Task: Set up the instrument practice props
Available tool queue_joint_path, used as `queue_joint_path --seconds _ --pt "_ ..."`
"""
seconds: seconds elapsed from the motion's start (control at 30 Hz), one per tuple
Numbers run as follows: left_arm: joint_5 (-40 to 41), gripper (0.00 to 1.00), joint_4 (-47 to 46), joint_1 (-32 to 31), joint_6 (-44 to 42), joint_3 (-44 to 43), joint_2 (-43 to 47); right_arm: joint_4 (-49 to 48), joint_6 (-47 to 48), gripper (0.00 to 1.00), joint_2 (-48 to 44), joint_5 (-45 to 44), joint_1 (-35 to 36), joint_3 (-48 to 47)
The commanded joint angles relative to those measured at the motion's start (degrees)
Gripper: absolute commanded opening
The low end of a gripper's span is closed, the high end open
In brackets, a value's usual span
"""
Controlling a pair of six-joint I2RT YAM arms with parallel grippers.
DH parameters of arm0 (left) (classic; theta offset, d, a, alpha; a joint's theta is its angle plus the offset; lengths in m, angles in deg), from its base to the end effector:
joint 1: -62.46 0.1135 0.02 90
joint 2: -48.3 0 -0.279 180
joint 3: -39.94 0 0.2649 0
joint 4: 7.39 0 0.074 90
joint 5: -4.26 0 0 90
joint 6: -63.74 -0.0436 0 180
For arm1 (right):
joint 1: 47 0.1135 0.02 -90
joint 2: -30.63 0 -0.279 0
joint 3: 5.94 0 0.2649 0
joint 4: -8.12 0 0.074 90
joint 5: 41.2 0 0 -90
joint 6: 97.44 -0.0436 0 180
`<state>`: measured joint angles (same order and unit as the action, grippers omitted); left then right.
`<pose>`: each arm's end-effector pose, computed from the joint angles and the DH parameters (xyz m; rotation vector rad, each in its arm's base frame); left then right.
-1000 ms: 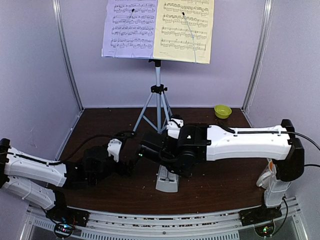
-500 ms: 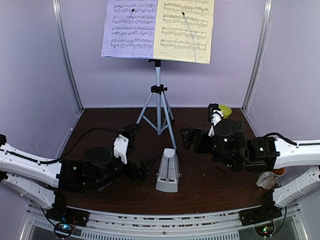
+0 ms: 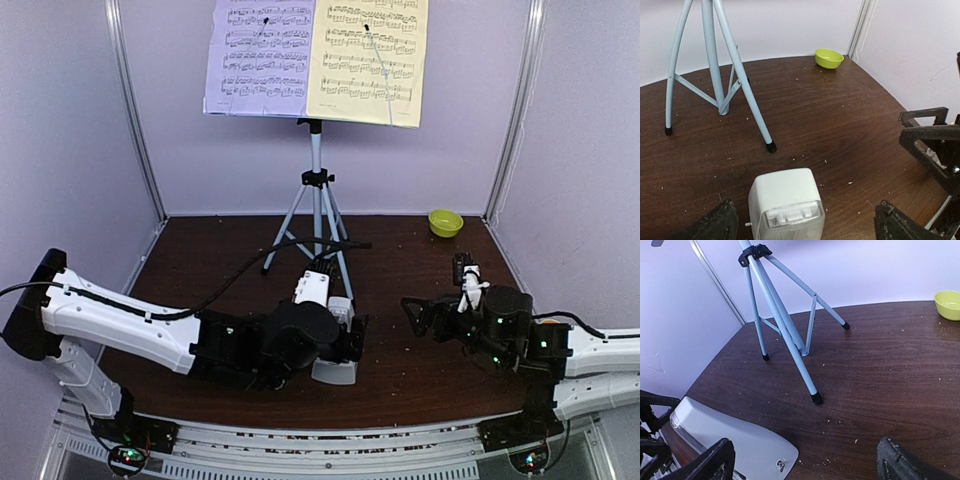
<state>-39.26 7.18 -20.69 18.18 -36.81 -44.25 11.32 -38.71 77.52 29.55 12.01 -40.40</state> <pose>0.0764 -0.3706 0.2675 0.1906 1.9687 -0.6233 0.1147 0.1631 0.2291 -0.2167 1.8906 0.7892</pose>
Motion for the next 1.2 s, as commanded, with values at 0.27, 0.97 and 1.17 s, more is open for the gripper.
queue_joint_path --seconds 0.27,0.97,1.17 --pt "-5.2 0.85 5.8 5.9 9.0 -5.0 -8.4 -5.6 0.6 1.0 3.3 11.7 -3.2 0.8" --pt "-4.7 0.24 2.4 7.2 -1.9 -0.4 -3.2 -20.8 -2.9 0.91 21.5 25.8 -5.1 0.9" --pt "-5.4 0.06 -2.3 7.2 -12.2 1.9 0.3 -24.5 -0.2 0.83 23.0 28.8 -5.1 1.2"
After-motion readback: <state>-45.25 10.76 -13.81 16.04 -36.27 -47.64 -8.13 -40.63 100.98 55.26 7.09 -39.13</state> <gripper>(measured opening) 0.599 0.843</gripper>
